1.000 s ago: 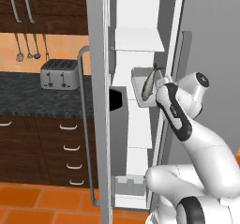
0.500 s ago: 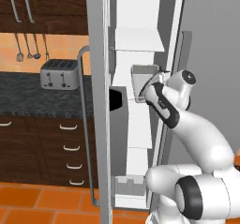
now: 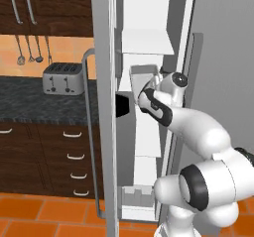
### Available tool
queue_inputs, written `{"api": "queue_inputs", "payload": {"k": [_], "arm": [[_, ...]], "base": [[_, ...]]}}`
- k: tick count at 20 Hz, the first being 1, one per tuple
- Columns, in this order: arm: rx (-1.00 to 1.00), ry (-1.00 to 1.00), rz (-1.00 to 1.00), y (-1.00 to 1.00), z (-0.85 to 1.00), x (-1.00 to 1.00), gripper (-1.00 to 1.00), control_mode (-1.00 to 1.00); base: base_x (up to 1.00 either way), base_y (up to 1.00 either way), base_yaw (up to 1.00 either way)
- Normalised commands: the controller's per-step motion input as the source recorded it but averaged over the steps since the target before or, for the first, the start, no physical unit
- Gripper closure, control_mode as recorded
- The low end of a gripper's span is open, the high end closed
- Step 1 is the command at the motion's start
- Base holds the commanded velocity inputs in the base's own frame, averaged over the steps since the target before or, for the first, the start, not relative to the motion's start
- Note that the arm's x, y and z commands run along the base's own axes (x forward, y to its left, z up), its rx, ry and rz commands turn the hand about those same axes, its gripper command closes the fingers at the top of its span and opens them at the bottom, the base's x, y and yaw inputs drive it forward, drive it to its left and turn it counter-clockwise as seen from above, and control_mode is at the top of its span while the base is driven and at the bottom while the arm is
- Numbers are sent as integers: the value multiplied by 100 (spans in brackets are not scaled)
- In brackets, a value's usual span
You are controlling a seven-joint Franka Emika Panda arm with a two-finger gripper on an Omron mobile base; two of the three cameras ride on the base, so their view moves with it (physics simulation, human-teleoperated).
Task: Take the meat container that has the fish and place it on the second highest rack of the freezer. Then take the vegetable container that has the mushroom and carrot and place it on the highest rack of the freezer.
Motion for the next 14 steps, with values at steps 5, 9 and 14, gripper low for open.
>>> {"api": "queue_inputs", "payload": {"k": [5, 9, 14], "arm": [[4, 0, -6, -10, 0, 18, 100, -100], [0, 0, -5, 0, 0, 41, 100, -100], [3, 0, -2, -1, 0, 29, 100, -100]], "base": [[0, 0, 0], [0, 0, 0], [0, 0, 0]]}}
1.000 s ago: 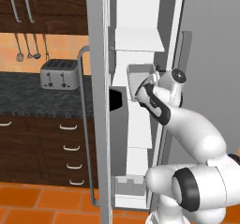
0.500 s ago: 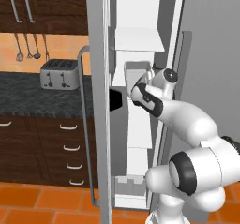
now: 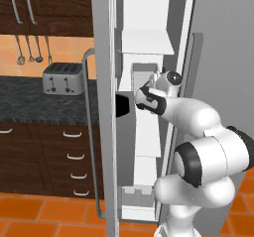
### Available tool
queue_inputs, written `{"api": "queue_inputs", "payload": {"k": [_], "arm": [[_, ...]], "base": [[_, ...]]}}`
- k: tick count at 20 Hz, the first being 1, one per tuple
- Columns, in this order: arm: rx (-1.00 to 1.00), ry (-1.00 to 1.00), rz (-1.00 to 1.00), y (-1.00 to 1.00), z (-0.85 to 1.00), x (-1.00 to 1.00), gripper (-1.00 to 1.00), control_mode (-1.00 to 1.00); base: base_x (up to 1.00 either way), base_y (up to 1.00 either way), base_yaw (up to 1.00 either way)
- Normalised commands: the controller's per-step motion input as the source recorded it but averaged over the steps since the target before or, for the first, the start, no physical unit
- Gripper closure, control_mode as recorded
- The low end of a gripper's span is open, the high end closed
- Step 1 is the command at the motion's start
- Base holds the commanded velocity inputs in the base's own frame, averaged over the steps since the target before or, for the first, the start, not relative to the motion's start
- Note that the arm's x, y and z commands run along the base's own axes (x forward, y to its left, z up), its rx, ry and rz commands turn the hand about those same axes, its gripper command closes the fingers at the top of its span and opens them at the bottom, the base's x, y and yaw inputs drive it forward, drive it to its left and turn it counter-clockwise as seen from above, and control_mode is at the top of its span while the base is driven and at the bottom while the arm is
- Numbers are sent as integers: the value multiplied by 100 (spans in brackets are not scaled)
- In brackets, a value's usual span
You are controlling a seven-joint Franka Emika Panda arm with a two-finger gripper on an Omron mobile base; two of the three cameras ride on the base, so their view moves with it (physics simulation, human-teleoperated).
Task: Take the meat container that has the fish and place it on the second highest rack of the freezer. Then take the vegetable container that has the mushroom and carrot and place it on the highest rack of the freezer.
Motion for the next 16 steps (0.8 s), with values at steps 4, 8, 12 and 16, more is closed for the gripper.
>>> {"api": "queue_inputs", "payload": {"k": [4, 8, 12, 16], "arm": [[4, 0, 0, -1, 0, 5, 100, -100], [1, 0, 0, -8, -7, 36, 100, -100], [0, 0, -2, -4, -16, 61, 100, -100], [0, 0, 0, 0, -25, 43, 100, -100]], "base": [[0, 0, 0], [0, 0, 0], [0, 0, 0], [0, 0, 0]]}}
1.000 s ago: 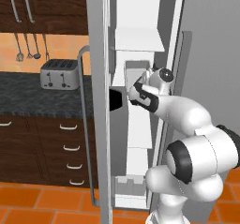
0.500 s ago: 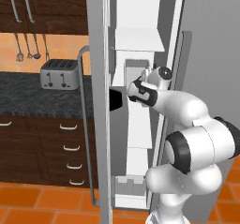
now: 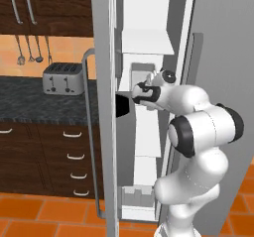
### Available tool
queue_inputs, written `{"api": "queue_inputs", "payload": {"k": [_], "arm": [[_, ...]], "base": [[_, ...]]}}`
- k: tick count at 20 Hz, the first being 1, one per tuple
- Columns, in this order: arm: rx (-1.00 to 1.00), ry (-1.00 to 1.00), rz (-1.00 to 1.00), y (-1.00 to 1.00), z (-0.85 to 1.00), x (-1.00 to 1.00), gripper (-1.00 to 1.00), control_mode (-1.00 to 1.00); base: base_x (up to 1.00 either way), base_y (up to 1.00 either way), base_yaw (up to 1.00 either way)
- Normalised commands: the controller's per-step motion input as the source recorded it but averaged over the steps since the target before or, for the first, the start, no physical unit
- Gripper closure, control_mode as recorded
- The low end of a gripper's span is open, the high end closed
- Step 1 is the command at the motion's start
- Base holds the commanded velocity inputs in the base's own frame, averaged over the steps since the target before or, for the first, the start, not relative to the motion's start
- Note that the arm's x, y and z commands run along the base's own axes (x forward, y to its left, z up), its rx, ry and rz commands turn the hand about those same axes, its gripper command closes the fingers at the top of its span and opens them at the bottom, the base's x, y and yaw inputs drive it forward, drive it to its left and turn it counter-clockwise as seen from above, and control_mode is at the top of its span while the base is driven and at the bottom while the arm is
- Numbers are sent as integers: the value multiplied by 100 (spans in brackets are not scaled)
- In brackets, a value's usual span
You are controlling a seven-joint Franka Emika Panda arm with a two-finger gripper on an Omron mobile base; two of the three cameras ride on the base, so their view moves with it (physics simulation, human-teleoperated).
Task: Take the meat container that has the fish and place it on the second highest rack of the freezer. Then take the vegetable container that has the mushroom and carrot and place it on the highest rack of the freezer.
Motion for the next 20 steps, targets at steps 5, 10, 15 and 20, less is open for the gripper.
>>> {"api": "queue_inputs", "payload": {"k": [5, 10, 15, 20], "arm": [[0, 0, 0, 0, -14, 45, 100, -100], [0, 0, -5, 0, 0, 55, 100, -100], [0, 0, -4, 0, 0, 62, 100, -100], [8, 2, 0, 0, -27, 24, -100, -100]], "base": [[0, 0, 0], [0, 0, 0], [0, 0, 0], [0, 0, 0]]}}
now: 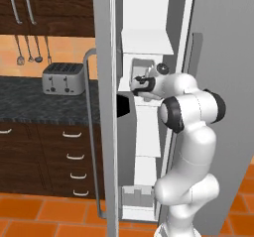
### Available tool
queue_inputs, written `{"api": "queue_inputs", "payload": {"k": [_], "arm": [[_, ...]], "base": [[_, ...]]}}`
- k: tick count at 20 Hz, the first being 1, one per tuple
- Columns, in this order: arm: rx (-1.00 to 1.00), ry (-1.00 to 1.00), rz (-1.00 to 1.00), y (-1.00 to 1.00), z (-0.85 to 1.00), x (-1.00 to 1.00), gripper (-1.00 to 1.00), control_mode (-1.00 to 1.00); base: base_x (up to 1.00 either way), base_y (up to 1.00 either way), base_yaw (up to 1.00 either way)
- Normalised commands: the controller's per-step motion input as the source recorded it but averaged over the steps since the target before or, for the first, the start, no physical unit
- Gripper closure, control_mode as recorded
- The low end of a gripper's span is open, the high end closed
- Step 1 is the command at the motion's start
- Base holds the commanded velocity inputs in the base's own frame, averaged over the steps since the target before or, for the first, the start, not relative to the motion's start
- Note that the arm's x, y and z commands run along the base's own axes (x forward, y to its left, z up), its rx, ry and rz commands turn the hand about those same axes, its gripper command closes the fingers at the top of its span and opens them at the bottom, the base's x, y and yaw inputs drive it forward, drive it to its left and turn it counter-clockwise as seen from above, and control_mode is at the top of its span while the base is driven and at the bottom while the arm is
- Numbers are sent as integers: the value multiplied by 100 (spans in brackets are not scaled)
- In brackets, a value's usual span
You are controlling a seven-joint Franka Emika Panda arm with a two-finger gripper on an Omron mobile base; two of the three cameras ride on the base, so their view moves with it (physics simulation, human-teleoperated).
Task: Take the meat container that has the fish and place it on the second highest rack of the freezer. Then take the vegetable container that has the mushroom and carrot and place it on the highest rack of the freezer.
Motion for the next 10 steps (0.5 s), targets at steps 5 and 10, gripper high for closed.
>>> {"api": "queue_inputs", "payload": {"k": [5, 10], "arm": [[5, 4, 0, 0, -23, 48, -100, -100], [-5, 0, 1, 10, -4, 10, -100, -100]], "base": [[0, 0, 0], [0, 0, 0]]}}
